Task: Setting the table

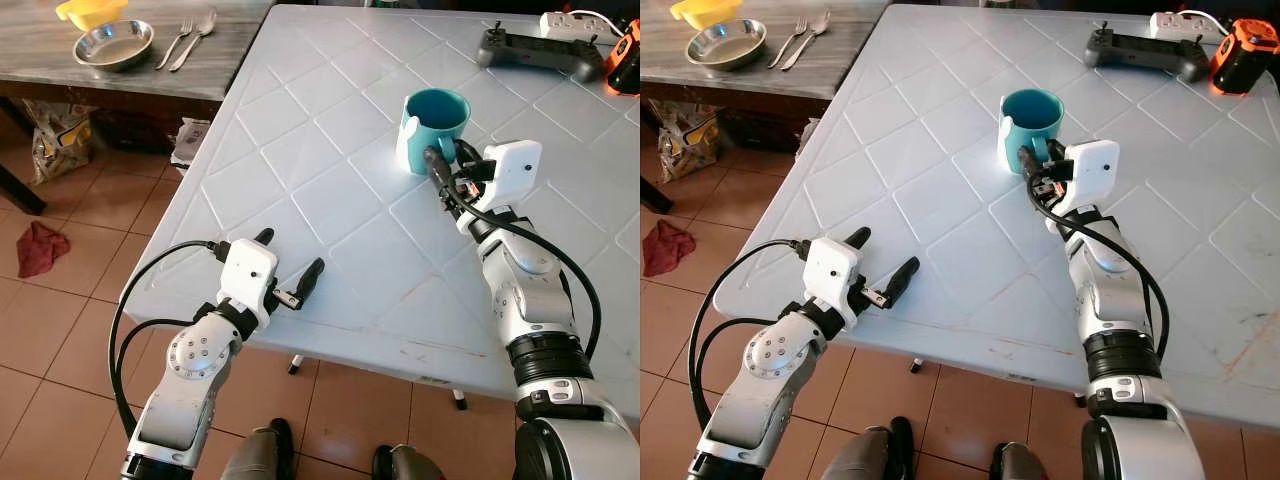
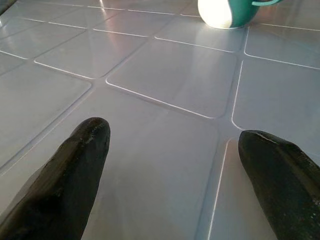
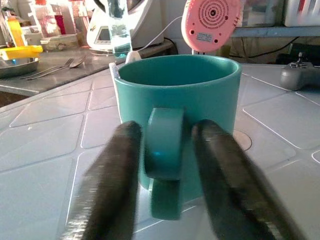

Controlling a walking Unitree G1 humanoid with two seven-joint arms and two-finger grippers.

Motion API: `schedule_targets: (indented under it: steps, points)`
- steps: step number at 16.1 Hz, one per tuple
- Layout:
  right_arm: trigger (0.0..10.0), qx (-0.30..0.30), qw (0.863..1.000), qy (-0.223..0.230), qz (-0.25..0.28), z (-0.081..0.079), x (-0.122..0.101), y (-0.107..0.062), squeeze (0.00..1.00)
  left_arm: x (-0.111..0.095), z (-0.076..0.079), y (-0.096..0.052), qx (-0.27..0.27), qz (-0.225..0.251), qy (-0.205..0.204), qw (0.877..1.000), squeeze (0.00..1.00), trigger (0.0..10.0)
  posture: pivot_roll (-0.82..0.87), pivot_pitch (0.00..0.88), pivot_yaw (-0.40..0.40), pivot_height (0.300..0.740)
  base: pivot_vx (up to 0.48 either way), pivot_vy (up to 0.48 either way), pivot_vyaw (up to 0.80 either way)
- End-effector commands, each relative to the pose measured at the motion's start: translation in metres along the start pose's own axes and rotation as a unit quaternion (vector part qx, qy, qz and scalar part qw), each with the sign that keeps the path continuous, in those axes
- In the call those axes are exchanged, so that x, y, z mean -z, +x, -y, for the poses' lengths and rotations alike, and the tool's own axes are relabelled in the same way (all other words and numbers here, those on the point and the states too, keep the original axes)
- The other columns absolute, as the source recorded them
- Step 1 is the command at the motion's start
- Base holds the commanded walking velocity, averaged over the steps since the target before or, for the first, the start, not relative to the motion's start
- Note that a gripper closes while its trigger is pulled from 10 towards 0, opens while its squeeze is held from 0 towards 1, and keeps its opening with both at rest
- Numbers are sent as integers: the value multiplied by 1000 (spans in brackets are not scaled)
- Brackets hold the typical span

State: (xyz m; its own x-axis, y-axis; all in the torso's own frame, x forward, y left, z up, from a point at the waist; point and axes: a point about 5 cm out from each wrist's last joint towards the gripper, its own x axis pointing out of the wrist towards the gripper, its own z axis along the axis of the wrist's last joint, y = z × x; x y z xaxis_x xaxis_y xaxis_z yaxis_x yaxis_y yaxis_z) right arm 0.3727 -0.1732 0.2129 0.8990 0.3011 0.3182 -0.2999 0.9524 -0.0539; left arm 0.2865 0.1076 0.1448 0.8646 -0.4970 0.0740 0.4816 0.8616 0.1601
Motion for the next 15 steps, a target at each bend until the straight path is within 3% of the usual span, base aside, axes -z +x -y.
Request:
schedule_targets:
  steps: [1, 7, 15]
  points:
    - [0, 4, 1000, -2, 3, -1, 2, -2, 0, 1, 1, -3, 3, -7, 6, 1000, 0, 10000, 140, 276, 39, 714, 0, 0, 0]
    - [0, 37, 999, -16, 6, 6, 1, -7, 0, 2, 2, -2, 8, -8, 8, 1000, 0, 10000, 139, 276, 42, 714, 0, 0, 0]
    - [0, 75, 997, -29, 22, 11, -6, -26, 0, 2, 6, 1, 21, -8, 11, 1000, 0, 10000, 127, 271, 56, 714, 0, 0, 0]
